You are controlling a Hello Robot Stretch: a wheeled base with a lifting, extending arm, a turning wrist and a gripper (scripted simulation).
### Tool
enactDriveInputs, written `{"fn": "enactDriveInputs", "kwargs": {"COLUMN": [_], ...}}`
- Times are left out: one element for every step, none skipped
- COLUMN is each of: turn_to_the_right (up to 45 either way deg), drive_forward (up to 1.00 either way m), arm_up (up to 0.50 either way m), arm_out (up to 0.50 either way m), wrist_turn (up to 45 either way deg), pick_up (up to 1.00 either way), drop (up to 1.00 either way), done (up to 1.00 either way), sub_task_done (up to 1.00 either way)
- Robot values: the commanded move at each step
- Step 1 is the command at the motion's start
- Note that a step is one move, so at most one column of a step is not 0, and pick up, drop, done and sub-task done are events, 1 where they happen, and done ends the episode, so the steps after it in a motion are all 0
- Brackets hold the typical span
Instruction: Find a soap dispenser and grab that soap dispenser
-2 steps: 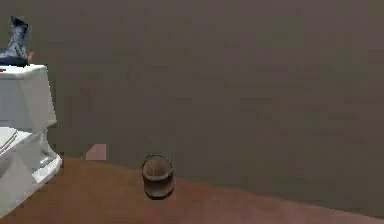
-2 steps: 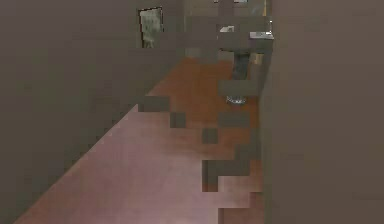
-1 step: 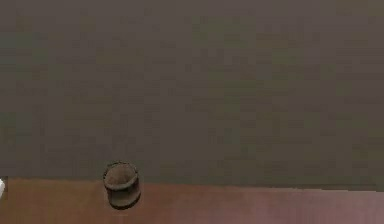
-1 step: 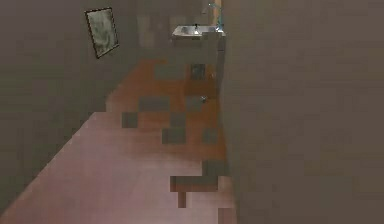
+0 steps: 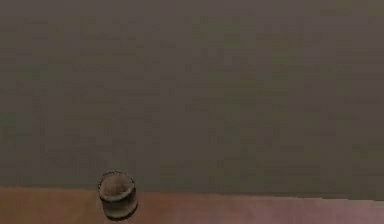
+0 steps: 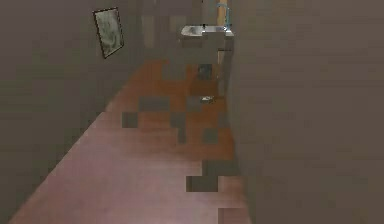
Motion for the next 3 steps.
{"fn": "enactDriveInputs", "kwargs": {"turn_to_the_right": [45.0,45.0,3.0], "drive_forward": [0.0,0.0,0.0], "arm_up": [0.0,0.0,0.0], "arm_out": [0.0,0.0,0.0], "wrist_turn": [0.0,0.0,0.0], "pick_up": [0.0,0.0,0.0], "drop": [0.0,0.0,0.0], "done": [0.0,0.0,0.0], "sub_task_done": [0.0,0.0,0.0]}}
